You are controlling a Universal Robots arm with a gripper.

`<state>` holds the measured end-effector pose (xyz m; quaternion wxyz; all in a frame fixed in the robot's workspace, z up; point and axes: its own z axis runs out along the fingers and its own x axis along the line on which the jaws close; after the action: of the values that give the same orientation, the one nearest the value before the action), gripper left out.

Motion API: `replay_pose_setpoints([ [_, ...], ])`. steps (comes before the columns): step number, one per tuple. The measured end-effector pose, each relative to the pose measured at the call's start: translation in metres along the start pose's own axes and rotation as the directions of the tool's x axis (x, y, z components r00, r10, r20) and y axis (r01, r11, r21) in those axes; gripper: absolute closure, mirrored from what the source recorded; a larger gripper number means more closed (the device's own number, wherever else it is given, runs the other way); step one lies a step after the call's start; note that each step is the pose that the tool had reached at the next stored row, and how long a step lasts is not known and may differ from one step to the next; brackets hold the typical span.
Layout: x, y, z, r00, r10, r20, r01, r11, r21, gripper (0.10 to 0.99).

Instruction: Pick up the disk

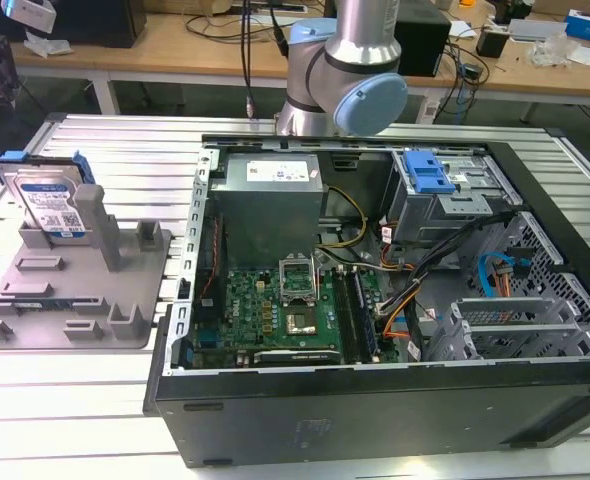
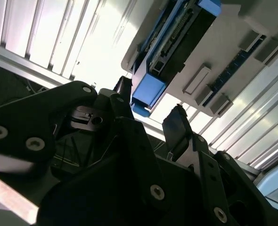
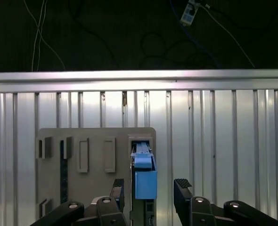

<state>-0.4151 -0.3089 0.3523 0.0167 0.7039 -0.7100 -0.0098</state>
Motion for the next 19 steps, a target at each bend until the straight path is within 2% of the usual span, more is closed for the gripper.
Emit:
replay_pose_setpoints([
  [1,0.0001,0.0001,-0.0001,1.0000,-0.001,-0.0023,0.001,1.0000,0.000,0.545],
  [12,0.0002,-0.0019,0.0045,1.0000,-0.002,-0.0033,0.002,1.0000,0.001,0.545],
  [19,0.0039,-0.0030,0.0093,1.0000,-0.004,-0.0036,0.004,1.0000,0.001,0.545],
])
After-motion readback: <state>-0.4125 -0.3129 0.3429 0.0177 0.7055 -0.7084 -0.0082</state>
